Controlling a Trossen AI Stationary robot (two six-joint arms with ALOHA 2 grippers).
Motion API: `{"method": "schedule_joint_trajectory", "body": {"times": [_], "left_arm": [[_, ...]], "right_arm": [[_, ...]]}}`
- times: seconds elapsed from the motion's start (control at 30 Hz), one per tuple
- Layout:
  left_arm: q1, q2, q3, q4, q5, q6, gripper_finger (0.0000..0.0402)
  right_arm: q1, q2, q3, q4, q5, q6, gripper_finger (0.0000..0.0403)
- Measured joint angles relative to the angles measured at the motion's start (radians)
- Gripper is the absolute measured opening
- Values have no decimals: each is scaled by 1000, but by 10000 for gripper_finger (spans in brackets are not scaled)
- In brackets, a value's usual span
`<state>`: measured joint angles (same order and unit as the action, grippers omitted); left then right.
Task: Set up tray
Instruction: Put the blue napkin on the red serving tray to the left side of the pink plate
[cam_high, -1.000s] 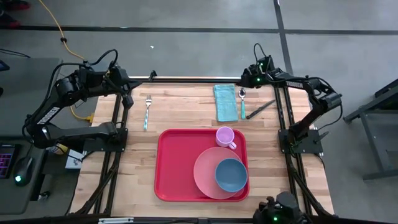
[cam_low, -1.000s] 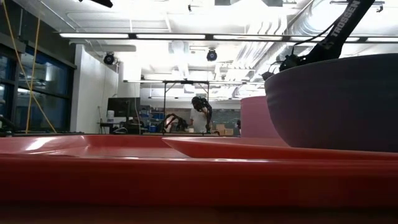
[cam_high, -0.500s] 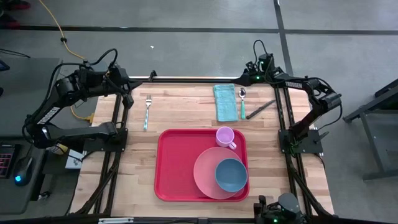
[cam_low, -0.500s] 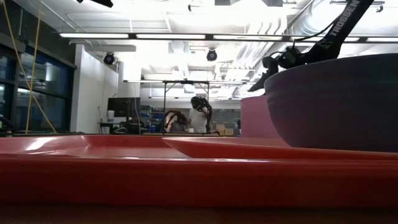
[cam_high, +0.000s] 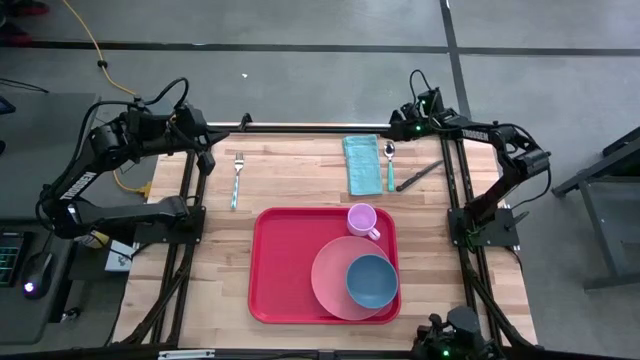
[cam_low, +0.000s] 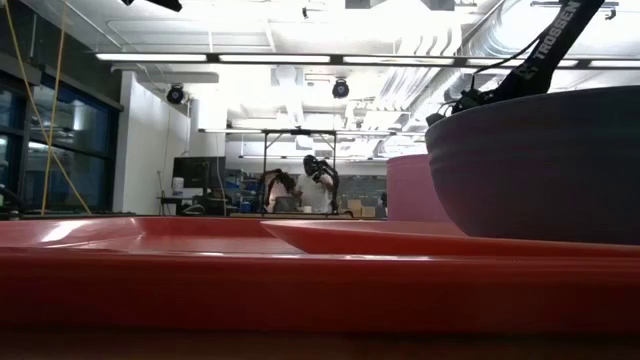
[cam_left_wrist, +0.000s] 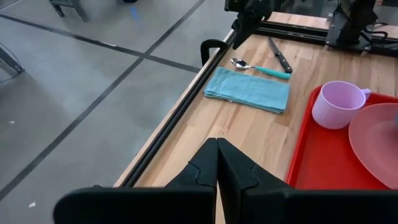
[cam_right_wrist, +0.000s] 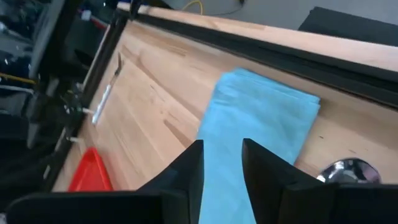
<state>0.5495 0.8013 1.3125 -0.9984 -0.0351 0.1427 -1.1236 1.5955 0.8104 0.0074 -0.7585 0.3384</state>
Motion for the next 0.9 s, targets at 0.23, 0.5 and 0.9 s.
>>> {"method": "schedule_joint_trajectory", "body": {"times": [0.23,0.5,0.9], "left_arm": [[0,2,0,0,0,-16,35],[0,2,0,0,-1,-18,35],[0,2,0,0,-1,-42,35]], "right_arm": [[0,0,0,-28,58,-88,111],[5,0,0,-23,179,-141,202],[71,83,268,-399,395,-260,242]]}}
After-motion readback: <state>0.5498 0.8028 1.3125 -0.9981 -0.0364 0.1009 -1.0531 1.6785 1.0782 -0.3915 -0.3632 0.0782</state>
